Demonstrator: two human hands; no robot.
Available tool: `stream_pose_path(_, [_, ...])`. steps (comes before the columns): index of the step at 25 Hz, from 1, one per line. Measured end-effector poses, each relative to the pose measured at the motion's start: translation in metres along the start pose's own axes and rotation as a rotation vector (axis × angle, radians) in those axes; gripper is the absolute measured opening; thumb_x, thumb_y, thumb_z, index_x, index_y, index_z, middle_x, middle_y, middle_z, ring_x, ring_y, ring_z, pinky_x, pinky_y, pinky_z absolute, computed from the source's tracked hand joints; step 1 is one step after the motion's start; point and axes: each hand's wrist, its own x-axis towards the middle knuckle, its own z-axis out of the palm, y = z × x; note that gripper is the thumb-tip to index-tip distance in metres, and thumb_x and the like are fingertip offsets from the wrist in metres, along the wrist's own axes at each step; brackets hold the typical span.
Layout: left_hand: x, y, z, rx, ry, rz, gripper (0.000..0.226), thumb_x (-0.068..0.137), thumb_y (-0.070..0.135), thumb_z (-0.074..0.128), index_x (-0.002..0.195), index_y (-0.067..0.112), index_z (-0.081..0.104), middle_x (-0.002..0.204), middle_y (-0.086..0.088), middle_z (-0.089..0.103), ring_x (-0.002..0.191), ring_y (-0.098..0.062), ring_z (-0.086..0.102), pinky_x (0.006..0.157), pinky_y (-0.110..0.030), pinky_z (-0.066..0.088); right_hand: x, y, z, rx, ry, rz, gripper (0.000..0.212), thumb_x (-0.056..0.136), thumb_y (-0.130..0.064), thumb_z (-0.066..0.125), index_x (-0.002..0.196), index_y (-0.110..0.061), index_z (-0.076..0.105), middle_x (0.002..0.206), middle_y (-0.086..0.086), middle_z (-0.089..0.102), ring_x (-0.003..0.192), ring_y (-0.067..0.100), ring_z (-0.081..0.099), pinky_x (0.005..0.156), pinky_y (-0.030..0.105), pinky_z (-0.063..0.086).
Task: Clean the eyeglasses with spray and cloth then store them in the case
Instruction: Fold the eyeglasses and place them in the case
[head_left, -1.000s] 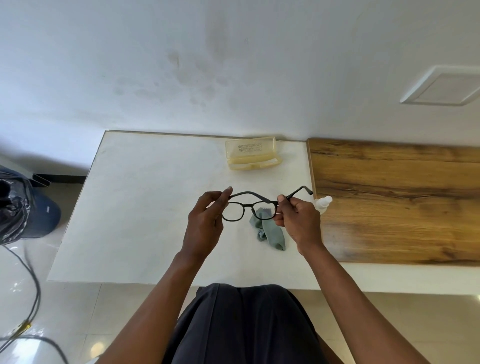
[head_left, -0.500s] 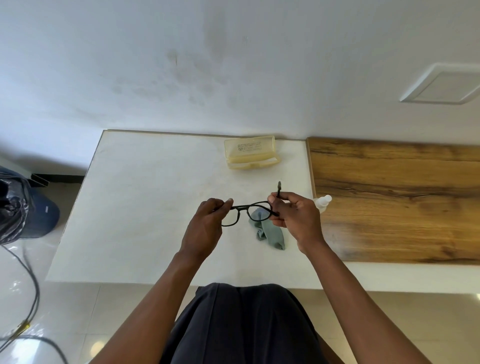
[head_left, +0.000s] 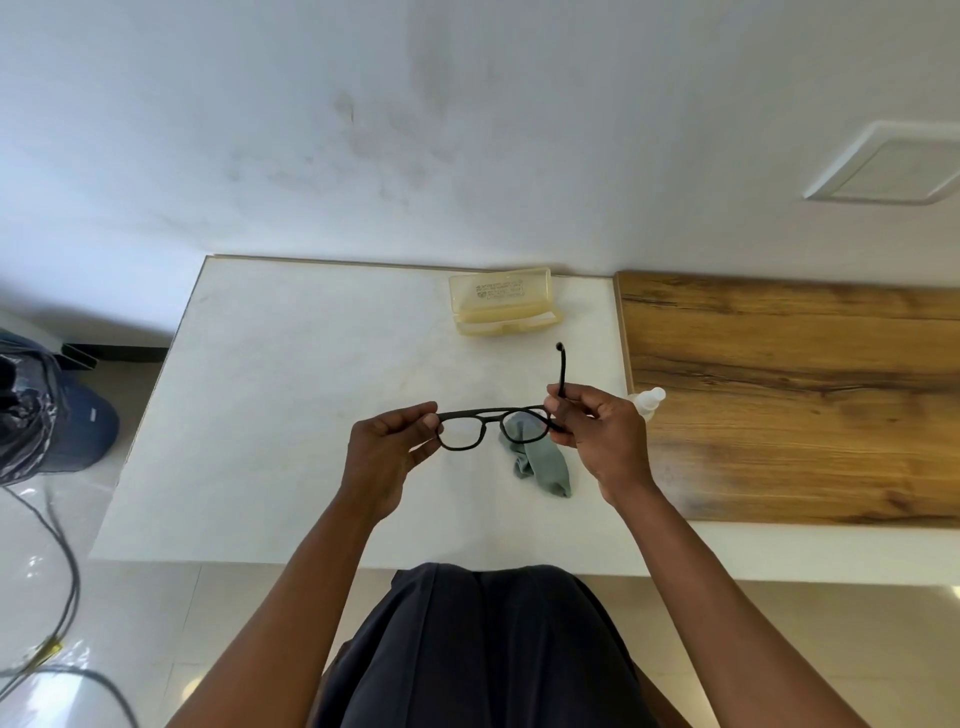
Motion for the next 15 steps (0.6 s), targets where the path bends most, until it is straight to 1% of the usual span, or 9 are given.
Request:
stream_pose_path(1, [-0.0008,0.0011,0.0007,-0.023,-0.004,-0.004,0.014,0.082,-0.002,0.062,0.094,0.000,0.069,0.082,-0.010,0.068,0.074,-0.017,0.067,0.067,-0.023,0.057,0.0006,0.0010,0.0000,-0.006,-0.003,-0.014,0.018,0.082,-0.012,0.067,0.100,-0.010,0.070,0.076,-0.005,0.068,0.065,0.003,0.067,0.061,0.019,0.057])
stream_pose_path(3, [-0.0009,0.0023,0.0017,-0.077,0.003,-0.007,0.012,0.082,-0.004,0.061,0.091,0.000,0.069,0.080,-0.011,0.067,0.073,-0.019,0.066,0.069,-0.026,0.058,0.0012,0.0022,0.0001,-0.028,-0.013,-0.051,0.019,0.084,-0.012,0.066,0.102,-0.010,0.069,0.079,-0.005,0.068,0.066,0.001,0.067,0.065,0.019,0.058])
stream_pose_path(5, [-0.0002,0.0029,0.0035,-0.096,0.014,-0.001,0.012,0.082,-0.005,0.061,0.090,-0.001,0.068,0.079,-0.012,0.067,0.072,-0.022,0.066,0.073,-0.029,0.058,0.0020,0.0026,0.0002,-0.071,-0.005,-0.096,0.020,0.085,-0.011,0.063,0.105,-0.009,0.068,0.084,0.001,0.068,0.069,0.003,0.066,0.072,0.024,0.058])
stream_pose_path(6, [0.0000,0.0028,0.0047,-0.099,0.015,0.008,0.012,0.081,-0.006,0.060,0.089,-0.001,0.068,0.078,-0.011,0.068,0.072,-0.022,0.066,0.074,-0.028,0.058,0.0019,0.0026,0.0001,-0.110,0.010,-0.128,0.021,0.086,-0.011,0.062,0.106,-0.008,0.067,0.087,0.005,0.068,0.071,0.006,0.066,0.075,0.029,0.057])
stream_pose_path(8, [-0.0002,0.0040,0.0066,-0.109,0.013,0.025,0.012,0.081,-0.007,0.061,0.087,-0.001,0.069,0.073,-0.009,0.071,0.070,-0.022,0.067,0.071,-0.027,0.058,0.0011,0.0023,-0.0002,-0.240,0.051,-0.239,0.021,0.087,-0.009,0.060,0.107,-0.005,0.067,0.090,0.013,0.068,0.077,0.019,0.066,0.079,0.036,0.056])
stream_pose_path(10, [-0.0002,0.0057,0.0067,-0.120,0.008,0.033,0.012,0.080,-0.008,0.062,0.085,0.000,0.070,0.072,-0.007,0.072,0.070,-0.022,0.067,0.069,-0.026,0.058,0.0001,0.0017,-0.0009,-0.413,0.076,-0.415,0.021,0.087,-0.003,0.059,0.107,-0.001,0.066,0.088,0.019,0.068,0.078,0.028,0.067,0.076,0.040,0.057])
stream_pose_path(12, [-0.0007,0.0077,0.0065,-0.122,-0.004,0.034,0.012,0.079,-0.007,0.062,0.084,0.000,0.070,0.073,-0.008,0.072,0.070,-0.022,0.068,0.068,-0.026,0.058,-0.0011,-0.0004,-0.0014,-0.553,0.066,-0.574,0.023,0.085,0.007,0.058,0.107,0.004,0.065,0.085,0.024,0.067,0.076,0.033,0.067,0.072,0.043,0.058])
stream_pose_path(15, [-0.0014,0.0109,0.0068,-0.107,-0.017,0.040,0.011,0.079,-0.007,0.063,0.084,-0.001,0.070,0.072,-0.008,0.071,0.070,-0.022,0.068,0.068,-0.027,0.058,-0.0012,-0.0025,-0.0037,-0.655,0.020,-0.707,0.028,0.081,0.014,0.056,0.108,0.009,0.062,0.081,0.026,0.064,0.074,0.038,0.065,0.069,0.045,0.058])
